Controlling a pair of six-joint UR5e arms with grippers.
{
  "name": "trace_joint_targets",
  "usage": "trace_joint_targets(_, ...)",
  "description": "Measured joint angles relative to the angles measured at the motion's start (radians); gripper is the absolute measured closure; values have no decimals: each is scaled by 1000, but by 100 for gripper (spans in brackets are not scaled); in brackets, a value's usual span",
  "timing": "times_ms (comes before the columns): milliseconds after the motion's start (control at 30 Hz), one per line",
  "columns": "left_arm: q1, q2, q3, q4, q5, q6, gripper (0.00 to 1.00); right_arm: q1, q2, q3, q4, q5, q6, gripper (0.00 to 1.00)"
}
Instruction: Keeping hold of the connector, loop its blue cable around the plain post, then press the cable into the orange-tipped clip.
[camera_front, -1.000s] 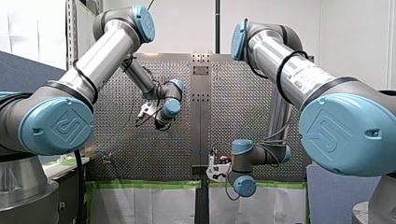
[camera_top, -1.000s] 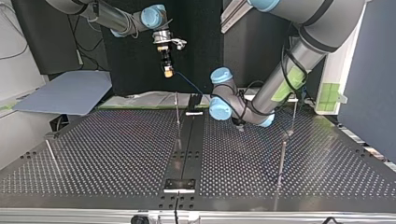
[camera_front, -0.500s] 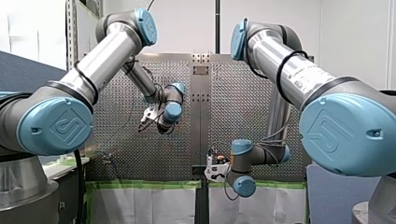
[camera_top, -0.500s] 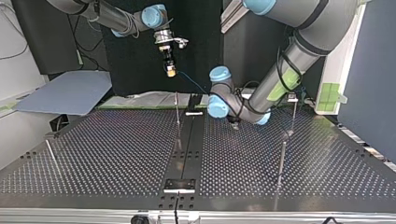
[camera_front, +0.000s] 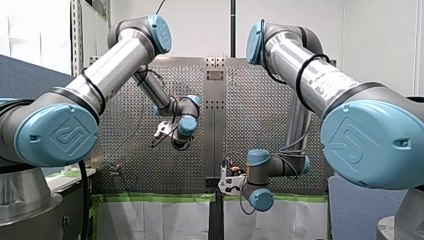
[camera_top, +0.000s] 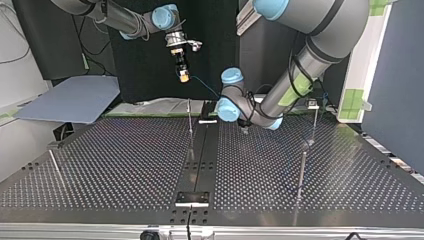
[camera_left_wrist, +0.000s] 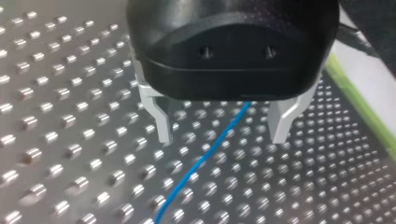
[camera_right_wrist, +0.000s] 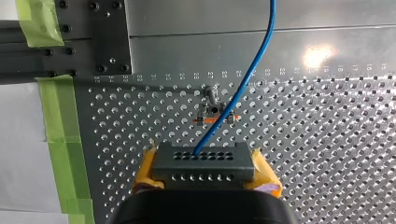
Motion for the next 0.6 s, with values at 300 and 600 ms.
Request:
trace_joint_targets(300,-39,-57,-5,-7,-22,16,0,2,0,0,1,0,0,100)
trace_joint_targets(600,-77,-64,-35,18,15,20,0,3,0,0,3,-2,1,100)
